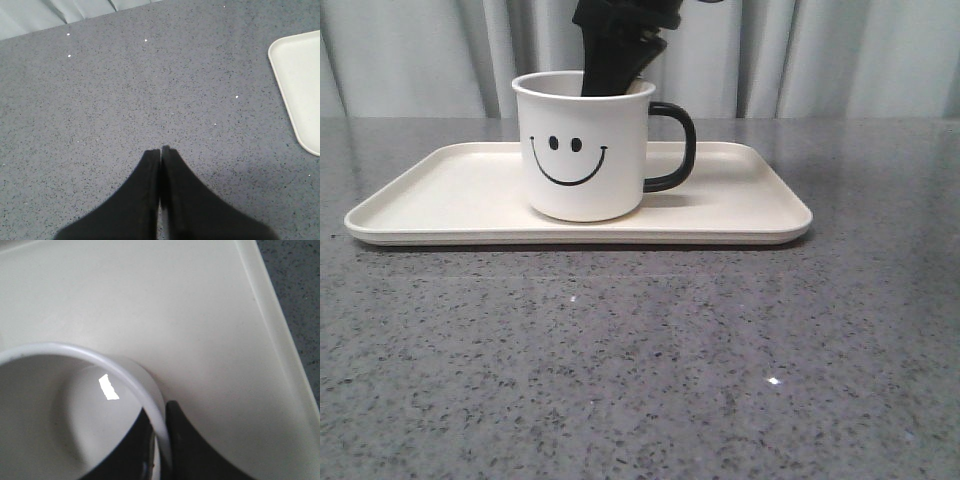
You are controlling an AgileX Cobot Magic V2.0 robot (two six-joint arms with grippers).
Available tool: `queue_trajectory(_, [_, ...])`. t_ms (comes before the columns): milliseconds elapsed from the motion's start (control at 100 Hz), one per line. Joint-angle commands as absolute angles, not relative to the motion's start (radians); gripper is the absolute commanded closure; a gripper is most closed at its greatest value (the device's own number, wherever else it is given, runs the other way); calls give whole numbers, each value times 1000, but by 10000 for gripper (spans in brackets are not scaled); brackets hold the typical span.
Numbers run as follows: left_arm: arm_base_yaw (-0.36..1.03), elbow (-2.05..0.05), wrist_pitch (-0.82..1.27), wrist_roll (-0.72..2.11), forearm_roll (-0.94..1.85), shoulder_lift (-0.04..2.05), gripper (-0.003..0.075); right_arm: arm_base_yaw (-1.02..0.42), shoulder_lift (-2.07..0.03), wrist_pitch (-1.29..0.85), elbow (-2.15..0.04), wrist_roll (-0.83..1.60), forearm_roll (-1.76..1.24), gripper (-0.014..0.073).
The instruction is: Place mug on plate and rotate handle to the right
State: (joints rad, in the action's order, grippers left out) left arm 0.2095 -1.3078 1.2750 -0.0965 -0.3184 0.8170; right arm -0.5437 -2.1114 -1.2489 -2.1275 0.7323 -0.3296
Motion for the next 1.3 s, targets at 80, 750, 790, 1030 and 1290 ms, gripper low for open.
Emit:
queue_trajectory(80, [206, -1328, 1257, -109, -331, 815, 740, -544, -2050, -1336, -2154, 735, -352, 713])
queue_trajectory(750, [206, -1328, 1257, -109, -331, 815, 740, -544, -2050, -1336, -2154, 735, -350, 531])
queue_trajectory(790, [206, -1328, 1257, -109, -331, 815, 740, -544, -2050, -1336, -2154, 735, -350, 531])
queue_trajectory(1030, [206, -1328, 1257, -109, -331, 815, 740, -544, -2050, -1336, -2154, 735, -350, 524])
queue_trajectory(1290, [206, -1328, 1258, -109, -329, 815, 740, -544, -2050, -1336, -2155, 736, -350, 451])
